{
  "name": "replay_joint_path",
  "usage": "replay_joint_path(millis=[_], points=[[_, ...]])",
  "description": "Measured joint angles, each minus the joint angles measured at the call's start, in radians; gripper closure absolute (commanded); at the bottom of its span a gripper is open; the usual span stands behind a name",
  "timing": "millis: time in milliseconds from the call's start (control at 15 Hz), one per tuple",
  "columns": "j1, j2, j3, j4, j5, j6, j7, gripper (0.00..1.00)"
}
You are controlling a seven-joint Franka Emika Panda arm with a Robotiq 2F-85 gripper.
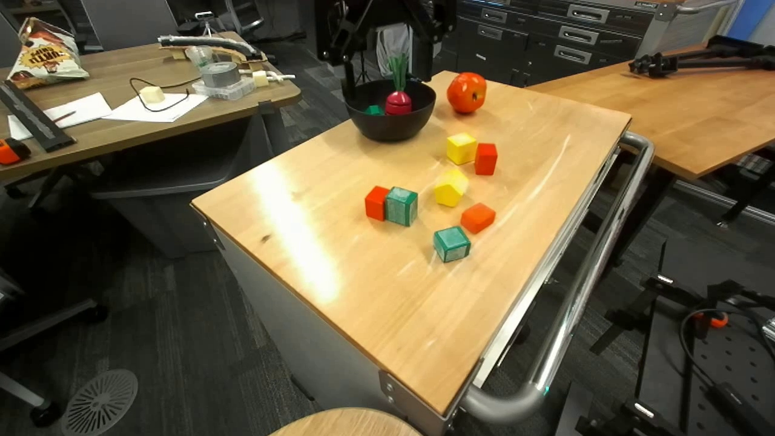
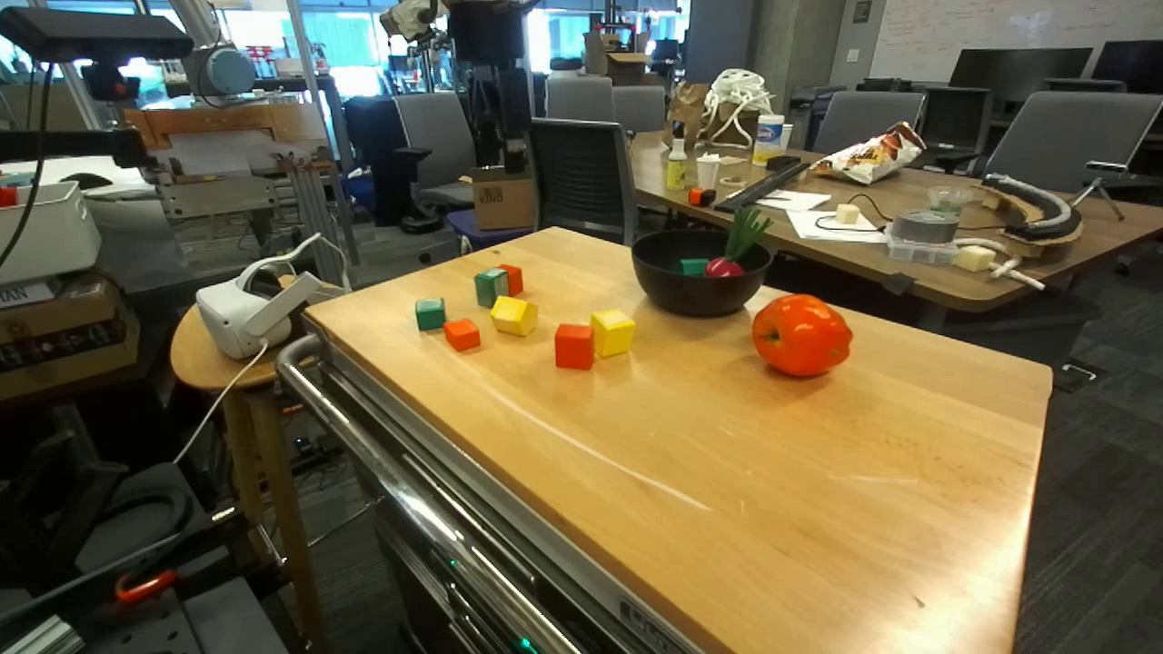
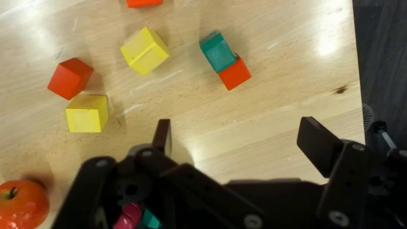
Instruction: Place the toys in the black bowl then put the apple at the left back corner of the trolley
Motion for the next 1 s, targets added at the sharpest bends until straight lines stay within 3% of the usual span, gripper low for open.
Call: replay_joint_path(millis=[333,867,933,1000], points=[[-0.001,0.01,0.008,-0.001,0.0,-0.001,-0.012,0.0],[0.034,0.111,0.048,-0.035,-0.128,-0.056,-0.222,0.0],[0.037,0.126,0.052,-0.035,-0.129,-0.055,-0.261,0.25],[0.037,0.142,0.055,-0.035,-0.126,-0.051,-0.307,0.27]])
